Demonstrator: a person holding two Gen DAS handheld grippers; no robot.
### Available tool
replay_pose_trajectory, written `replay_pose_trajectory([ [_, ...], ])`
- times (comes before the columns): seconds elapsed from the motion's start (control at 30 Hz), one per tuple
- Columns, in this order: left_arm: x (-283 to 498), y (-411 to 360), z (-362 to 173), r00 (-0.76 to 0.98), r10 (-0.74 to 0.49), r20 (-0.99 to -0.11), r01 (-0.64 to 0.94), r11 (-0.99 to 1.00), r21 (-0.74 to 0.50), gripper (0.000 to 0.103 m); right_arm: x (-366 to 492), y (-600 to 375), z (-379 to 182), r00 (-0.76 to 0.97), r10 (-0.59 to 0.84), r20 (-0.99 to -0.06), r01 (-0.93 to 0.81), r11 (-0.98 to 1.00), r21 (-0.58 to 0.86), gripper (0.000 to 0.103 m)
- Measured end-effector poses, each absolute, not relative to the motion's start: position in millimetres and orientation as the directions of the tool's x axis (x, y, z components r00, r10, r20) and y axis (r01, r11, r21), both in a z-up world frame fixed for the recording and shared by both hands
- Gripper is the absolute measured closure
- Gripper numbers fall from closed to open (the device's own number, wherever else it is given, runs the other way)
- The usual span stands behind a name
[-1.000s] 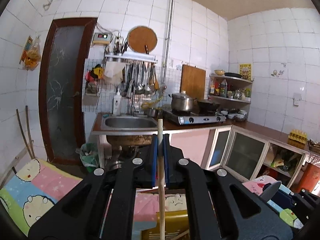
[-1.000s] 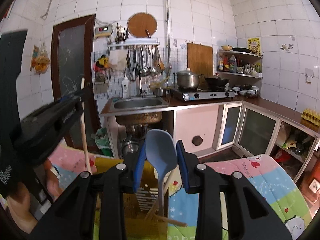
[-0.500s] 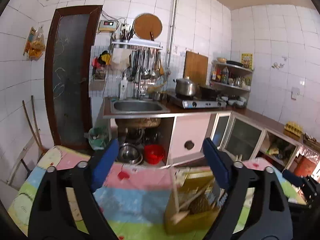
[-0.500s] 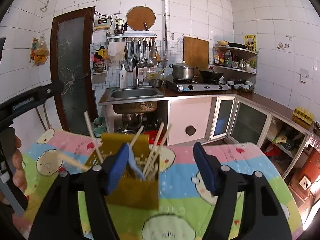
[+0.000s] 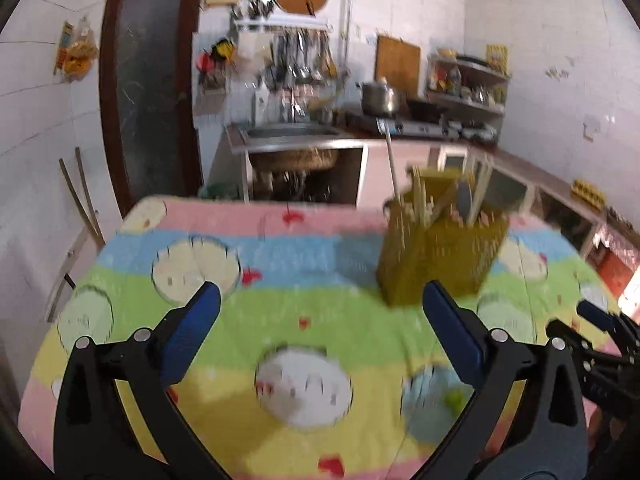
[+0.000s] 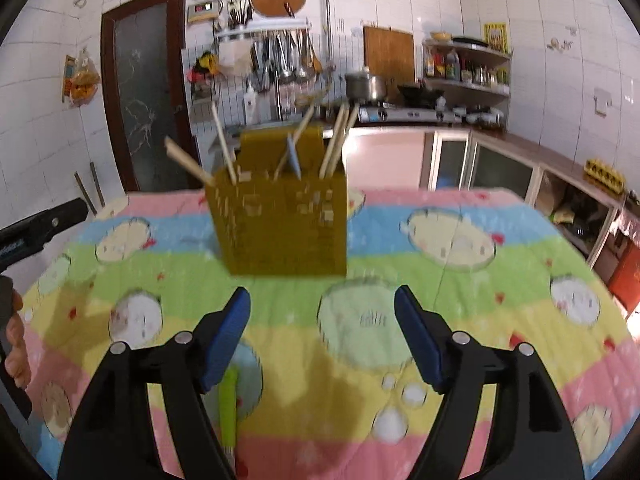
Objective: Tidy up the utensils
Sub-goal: 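Open the left tool dropping its chopstick in while the right tool releases the blue spoon, then lower the left tool to the brown spoon while the right tool approaches the green frog fork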
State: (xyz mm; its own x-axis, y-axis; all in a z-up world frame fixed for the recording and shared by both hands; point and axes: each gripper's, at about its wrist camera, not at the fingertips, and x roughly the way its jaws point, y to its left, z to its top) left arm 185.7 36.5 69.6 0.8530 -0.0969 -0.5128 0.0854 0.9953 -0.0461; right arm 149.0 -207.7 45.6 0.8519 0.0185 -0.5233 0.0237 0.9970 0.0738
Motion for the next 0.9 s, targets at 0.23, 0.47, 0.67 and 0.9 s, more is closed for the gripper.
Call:
replay_pose_trajectory([
  [0.23, 161.6, 43.5, 24.3, 0.795, -0.101, -0.598, 0.103, 0.994, -0.031, 0.005, 132.7, -185.6, 14.0, 0.813, 0.024, -0.582, 0.011, 0.998, 0.056, 0.03],
  [0.47, 151.9, 58.6, -5.5, 0.734, -0.102, -0.671, 0.096, 0.994, -0.045, 0.005, 137.3, -158.7, -7.3, 0.755, 0.028, -0.656, -0.015, 1.0, 0.026, 0.03],
  [0.67, 143.3, 66.7, -22.7, 0.699, -0.1, -0.708, 0.095, 0.994, -0.048, 0.005, 151.4, -139.8, -23.7, 0.701, 0.032, -0.712, -0.049, 0.999, -0.003, 0.03],
  [0.9, 138.4, 68.6, -27.5, 0.672, -0.131, -0.729, 0.117, 0.991, -0.07, 0.005, 168.0, -128.0, -35.6, 0.652, 0.019, -0.758, -0.062, 0.998, -0.028, 0.06],
])
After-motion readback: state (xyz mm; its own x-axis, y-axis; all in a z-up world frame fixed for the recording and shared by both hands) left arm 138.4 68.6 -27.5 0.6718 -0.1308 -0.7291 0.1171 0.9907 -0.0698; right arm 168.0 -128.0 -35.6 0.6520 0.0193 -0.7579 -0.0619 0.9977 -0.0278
